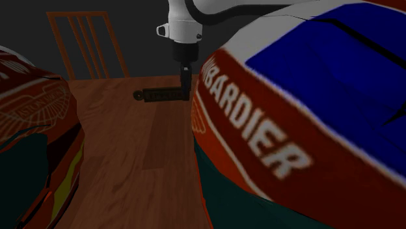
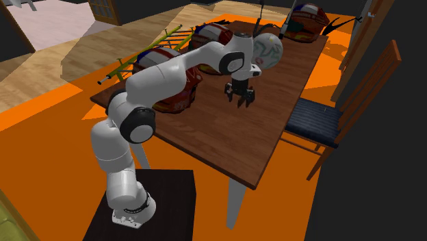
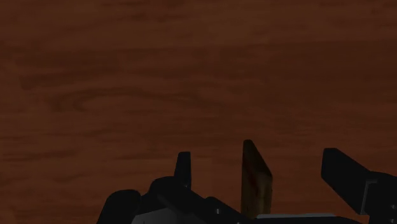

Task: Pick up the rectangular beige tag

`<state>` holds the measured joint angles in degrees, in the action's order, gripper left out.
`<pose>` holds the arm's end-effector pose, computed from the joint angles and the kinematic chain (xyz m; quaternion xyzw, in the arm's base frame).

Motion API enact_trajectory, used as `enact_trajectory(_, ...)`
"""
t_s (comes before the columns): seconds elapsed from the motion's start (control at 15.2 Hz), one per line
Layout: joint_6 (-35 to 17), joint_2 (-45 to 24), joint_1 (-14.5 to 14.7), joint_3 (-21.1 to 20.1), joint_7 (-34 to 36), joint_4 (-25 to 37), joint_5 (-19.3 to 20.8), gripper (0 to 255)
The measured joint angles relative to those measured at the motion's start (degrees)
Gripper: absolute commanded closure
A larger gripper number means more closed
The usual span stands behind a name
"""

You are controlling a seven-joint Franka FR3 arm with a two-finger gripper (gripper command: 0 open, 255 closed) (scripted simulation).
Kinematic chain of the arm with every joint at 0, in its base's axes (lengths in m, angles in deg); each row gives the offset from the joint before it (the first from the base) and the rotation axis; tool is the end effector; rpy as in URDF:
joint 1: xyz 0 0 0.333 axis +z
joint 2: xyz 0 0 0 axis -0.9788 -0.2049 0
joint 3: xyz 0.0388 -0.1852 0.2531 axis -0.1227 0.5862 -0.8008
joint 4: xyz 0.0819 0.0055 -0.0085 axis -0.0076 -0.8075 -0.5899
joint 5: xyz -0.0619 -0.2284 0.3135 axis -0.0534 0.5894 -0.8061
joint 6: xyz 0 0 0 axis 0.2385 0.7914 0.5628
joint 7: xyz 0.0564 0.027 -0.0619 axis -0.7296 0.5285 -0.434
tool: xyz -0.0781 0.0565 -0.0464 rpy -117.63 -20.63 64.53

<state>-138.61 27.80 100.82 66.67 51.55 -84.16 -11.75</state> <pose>0.5000 0.3451 0.6219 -0.8714 -0.4892 -0.0354 0.0079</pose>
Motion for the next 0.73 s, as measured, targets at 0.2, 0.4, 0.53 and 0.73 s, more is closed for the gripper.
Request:
enact_trajectory(0.2,-1.35,0.25,-0.10,0.05,-0.11,-1.58,-0.07,255)
enact_trajectory(0.4,-1.58,0.33,-0.12,0.05,-0.15,-1.85,-0.10,255)
enact_trajectory(0.53,-1.61,0.33,-0.12,0.06,-0.16,-1.87,-0.10,255)
enact_trajectory(0.73,-1.62,0.33,-0.12,0.06,-0.16,-1.88,-0.10,255)
